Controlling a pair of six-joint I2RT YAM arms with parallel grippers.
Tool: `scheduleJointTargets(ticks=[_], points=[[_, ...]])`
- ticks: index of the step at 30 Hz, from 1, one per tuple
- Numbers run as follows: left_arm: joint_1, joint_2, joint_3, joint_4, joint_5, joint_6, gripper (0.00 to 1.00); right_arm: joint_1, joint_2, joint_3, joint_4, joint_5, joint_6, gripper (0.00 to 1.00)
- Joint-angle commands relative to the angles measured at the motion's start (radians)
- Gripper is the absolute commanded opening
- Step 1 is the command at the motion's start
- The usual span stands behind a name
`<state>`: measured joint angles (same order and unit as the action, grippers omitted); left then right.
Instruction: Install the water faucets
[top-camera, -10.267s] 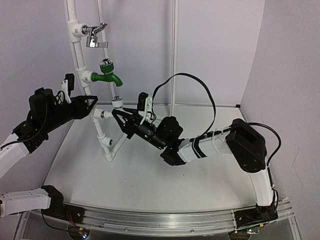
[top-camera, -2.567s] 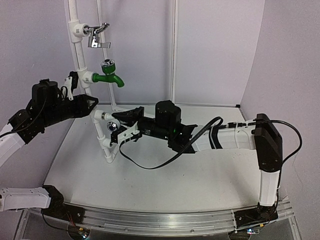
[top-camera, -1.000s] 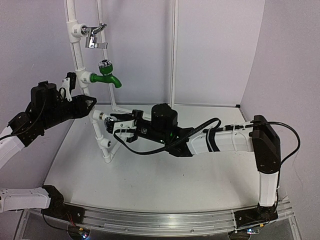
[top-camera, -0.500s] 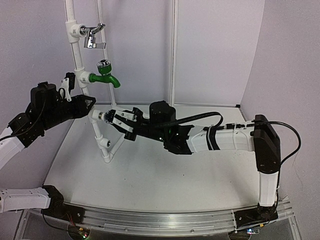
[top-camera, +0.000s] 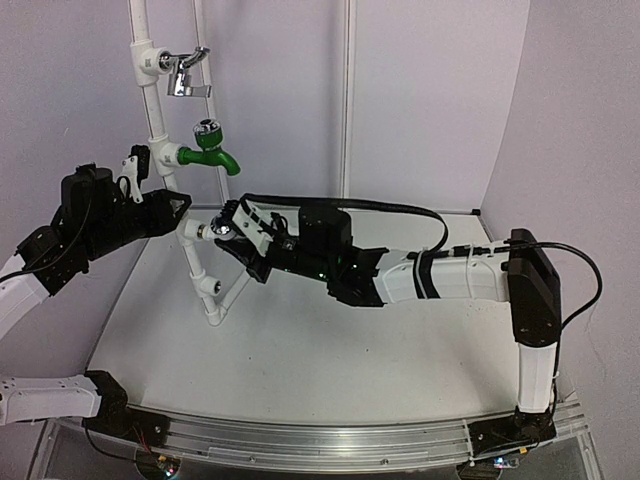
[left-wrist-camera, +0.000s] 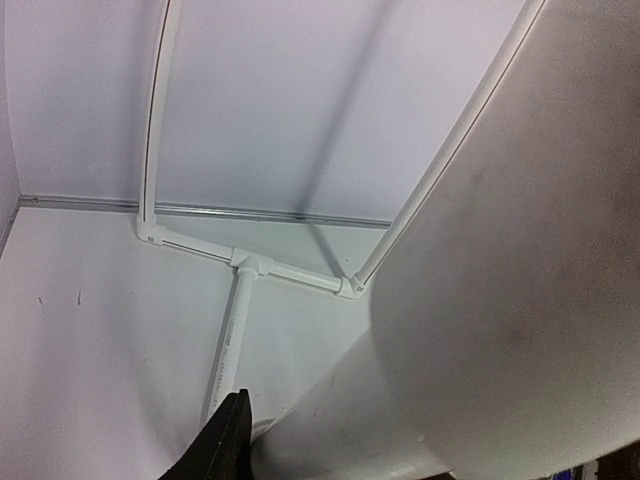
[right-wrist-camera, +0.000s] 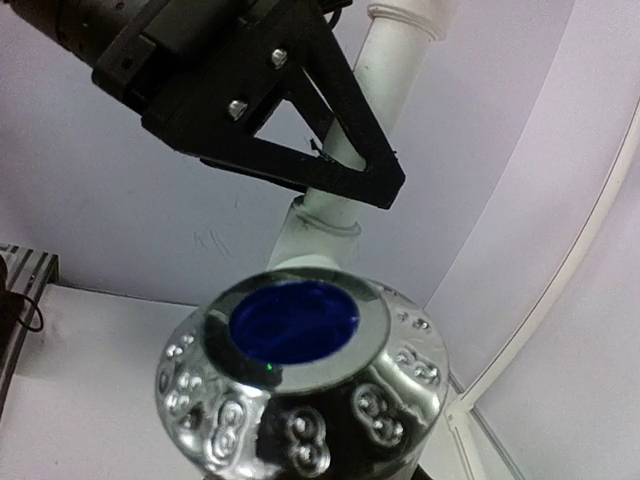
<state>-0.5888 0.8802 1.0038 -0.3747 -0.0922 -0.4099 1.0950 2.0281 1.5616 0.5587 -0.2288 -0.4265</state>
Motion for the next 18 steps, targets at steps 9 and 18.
scheduleJointTargets(ticks=[9,18], points=[[-0.060,-0.001,-0.018,0.094,0.170,-0.207,0.00,-0.023,0.035,0.102,0.093,0.073,0.359,0.00],[-0.072,0.013,-0.022,0.112,0.157,-0.208,0.00,-0.024,0.042,0.102,0.089,0.106,0.532,0.00]])
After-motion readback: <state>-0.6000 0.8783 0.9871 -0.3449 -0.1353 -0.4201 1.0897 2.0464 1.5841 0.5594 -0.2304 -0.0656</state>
